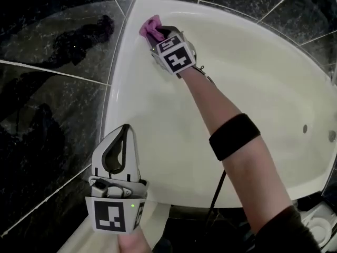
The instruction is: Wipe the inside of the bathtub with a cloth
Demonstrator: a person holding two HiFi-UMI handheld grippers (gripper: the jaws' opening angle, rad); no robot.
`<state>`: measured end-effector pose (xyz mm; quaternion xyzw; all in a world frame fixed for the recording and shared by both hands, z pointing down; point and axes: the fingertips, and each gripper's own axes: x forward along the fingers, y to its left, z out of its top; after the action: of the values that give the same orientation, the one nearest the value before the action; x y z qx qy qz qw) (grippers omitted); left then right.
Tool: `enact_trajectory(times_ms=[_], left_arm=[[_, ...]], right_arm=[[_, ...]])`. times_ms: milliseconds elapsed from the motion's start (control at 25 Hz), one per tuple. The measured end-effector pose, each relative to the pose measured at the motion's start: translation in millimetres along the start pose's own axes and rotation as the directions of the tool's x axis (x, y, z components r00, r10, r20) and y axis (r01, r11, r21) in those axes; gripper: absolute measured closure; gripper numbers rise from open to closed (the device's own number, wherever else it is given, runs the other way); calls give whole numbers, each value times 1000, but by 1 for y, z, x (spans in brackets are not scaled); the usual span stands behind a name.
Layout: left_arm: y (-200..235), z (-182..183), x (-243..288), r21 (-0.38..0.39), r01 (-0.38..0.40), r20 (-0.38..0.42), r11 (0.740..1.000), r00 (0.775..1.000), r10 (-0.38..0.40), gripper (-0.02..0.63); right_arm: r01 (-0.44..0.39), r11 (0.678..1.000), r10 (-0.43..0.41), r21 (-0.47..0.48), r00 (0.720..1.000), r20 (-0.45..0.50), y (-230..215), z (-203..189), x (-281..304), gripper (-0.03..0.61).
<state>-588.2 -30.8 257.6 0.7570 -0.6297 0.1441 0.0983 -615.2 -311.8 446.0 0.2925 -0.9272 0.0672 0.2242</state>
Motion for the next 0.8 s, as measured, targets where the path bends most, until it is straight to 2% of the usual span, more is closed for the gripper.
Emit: enact_trajectory(times_ms=[200,360,440,560,680,800], left_arm=[[16,-8,-4,25,-37,-3,999,999,37,617],[26,-17,3,62,-35,-41,997,998,37,617],[27,-17,8,73,-20,-63,997,998,25,617],[22,-12,15,58,13,-74,998,997,-9,617],[15,-8,20,59,39,-70,997,997,-35,617],[15,-8,19,44,25,-68,999,997,-22,617]], right_arm=[[-171,982,171,-78,985,-5,82,-29,-27,474],[-314,945,317,-91,948,24,159,-34,-58,476],[-394,913,399,-103,917,32,201,-33,-76,475],[-511,849,516,-138,857,4,257,-42,-108,474],[-613,775,615,-154,788,-45,301,-62,-139,474],[-705,692,703,-156,707,-79,343,-85,-173,474]])
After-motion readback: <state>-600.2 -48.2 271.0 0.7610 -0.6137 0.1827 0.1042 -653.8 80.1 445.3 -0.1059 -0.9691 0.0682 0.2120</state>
